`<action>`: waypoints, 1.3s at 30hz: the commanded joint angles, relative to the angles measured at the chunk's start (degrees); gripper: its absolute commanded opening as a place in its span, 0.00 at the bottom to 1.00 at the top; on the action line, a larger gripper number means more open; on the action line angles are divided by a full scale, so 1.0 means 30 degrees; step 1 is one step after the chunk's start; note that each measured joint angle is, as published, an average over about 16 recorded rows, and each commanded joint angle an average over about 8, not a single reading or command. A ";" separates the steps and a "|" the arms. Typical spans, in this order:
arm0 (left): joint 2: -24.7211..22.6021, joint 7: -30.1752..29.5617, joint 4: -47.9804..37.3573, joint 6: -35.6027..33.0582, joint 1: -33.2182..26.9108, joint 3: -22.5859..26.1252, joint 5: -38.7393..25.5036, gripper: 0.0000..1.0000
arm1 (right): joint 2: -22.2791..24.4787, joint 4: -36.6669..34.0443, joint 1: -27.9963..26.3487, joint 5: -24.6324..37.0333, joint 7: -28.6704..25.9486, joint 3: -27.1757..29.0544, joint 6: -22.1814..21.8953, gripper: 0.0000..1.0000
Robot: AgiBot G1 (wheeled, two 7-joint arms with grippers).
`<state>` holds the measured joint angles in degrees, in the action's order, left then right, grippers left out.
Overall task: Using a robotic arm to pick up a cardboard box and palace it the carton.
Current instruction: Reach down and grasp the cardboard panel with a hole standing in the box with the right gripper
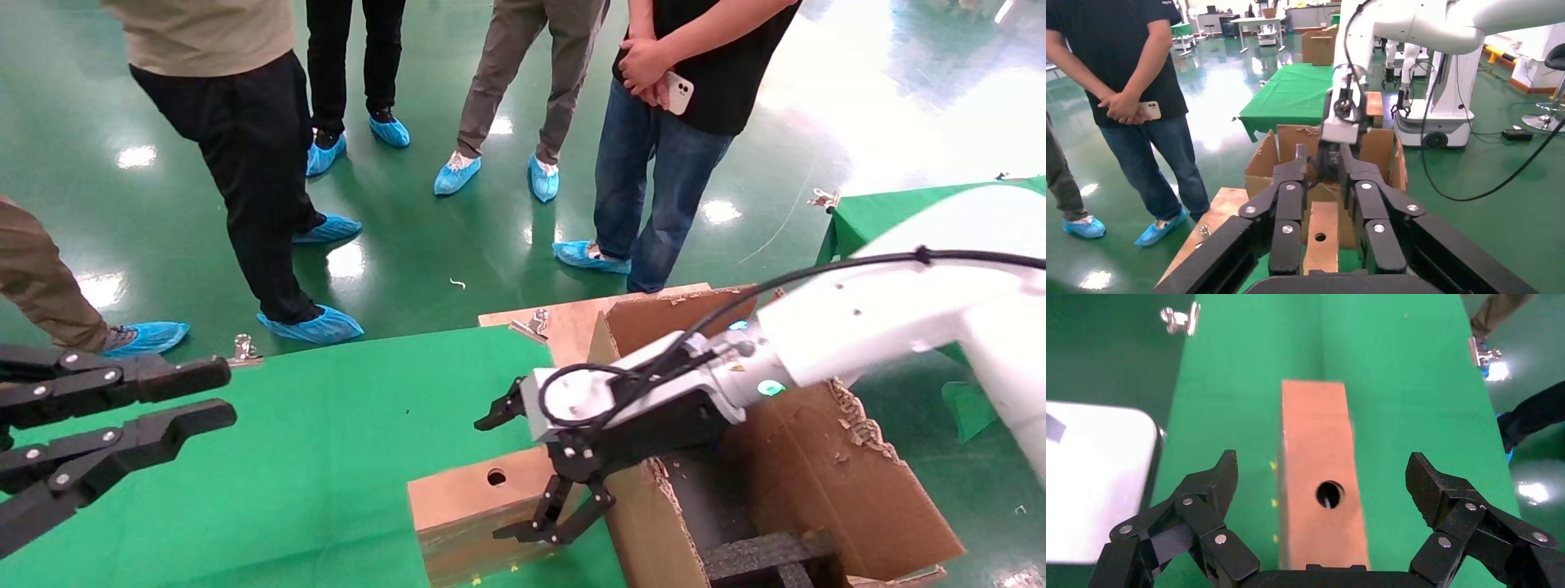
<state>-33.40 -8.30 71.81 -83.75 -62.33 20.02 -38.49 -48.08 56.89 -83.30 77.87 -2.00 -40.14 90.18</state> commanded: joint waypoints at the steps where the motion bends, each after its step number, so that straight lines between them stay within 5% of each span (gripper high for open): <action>1: 0.0000 0.0000 0.0000 0.0000 0.0000 0.0000 0.0000 0.00 | -0.0451 -0.0442 -0.0544 0.0649 0.0361 -0.0558 0.0001 1.00; 13: 0.0001 0.0001 0.0000 0.0001 0.0000 0.0002 0.0001 0.00 | -0.2377 -0.1253 -0.2584 0.3338 0.0963 -0.3837 -0.0005 1.00; 14: 0.0001 0.0001 0.0000 0.0001 -0.0001 0.0002 0.0001 0.06 | -0.2477 -0.1264 -0.2686 0.3468 0.1000 -0.4043 -0.0017 1.00; 19: 0.0001 0.0001 -0.0001 0.0002 0.0000 0.0002 0.0002 0.69 | -0.2772 -0.1347 -0.3032 0.3744 0.1157 -0.4735 -0.0108 1.00; 22: 0.0002 0.0002 -0.0003 0.0003 0.0002 0.0001 0.0002 1.00 | -0.2854 -0.1448 -0.3138 0.3728 0.1237 -0.4926 -0.0179 0.69; 27: 0.0002 0.0003 -0.0005 0.0005 0.0005 0.0000 0.0006 1.00 | -0.2904 -0.1539 -0.3210 0.3680 0.1287 -0.5008 -0.0250 0.06; 28: 0.0002 0.0003 -0.0005 0.0005 0.0005 0.0000 0.0006 1.00 | -0.2898 -0.1533 -0.3207 0.3670 0.1285 -0.4995 -0.0249 0.00; 39: 0.0003 0.0003 -0.0005 0.0005 0.0005 0.0000 0.0007 1.00 | -0.2835 -0.1446 -0.3135 0.3649 0.1253 -0.4891 -0.0208 0.00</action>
<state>-33.40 -8.29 71.80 -83.73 -62.31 20.02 -38.47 -56.60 52.54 -92.71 88.81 1.76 -54.83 89.56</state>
